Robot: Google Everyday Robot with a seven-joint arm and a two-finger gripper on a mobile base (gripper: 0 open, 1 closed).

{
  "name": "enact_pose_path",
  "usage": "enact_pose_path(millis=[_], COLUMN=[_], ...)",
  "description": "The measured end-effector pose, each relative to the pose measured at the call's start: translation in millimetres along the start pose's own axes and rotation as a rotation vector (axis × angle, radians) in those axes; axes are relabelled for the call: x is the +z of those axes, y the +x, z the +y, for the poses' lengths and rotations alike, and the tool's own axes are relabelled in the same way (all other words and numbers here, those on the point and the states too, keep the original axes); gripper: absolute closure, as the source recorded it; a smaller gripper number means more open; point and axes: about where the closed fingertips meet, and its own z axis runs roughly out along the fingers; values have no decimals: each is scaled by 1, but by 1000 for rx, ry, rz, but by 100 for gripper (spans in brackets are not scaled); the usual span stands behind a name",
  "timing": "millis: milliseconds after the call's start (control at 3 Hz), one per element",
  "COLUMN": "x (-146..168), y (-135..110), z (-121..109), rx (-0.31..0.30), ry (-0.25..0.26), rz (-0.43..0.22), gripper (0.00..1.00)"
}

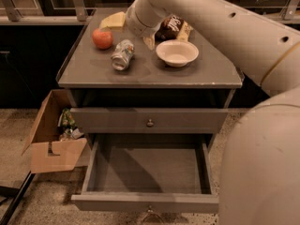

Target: Place 7up can into middle drawer

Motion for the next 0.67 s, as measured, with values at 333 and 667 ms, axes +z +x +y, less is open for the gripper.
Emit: enact_pose_path(millis=[333, 667], x=[27, 28], y=[6, 7], z=[-5, -5], rx=[6, 8], ry=[-25, -19], rz=[60, 58], gripper=[0, 0])
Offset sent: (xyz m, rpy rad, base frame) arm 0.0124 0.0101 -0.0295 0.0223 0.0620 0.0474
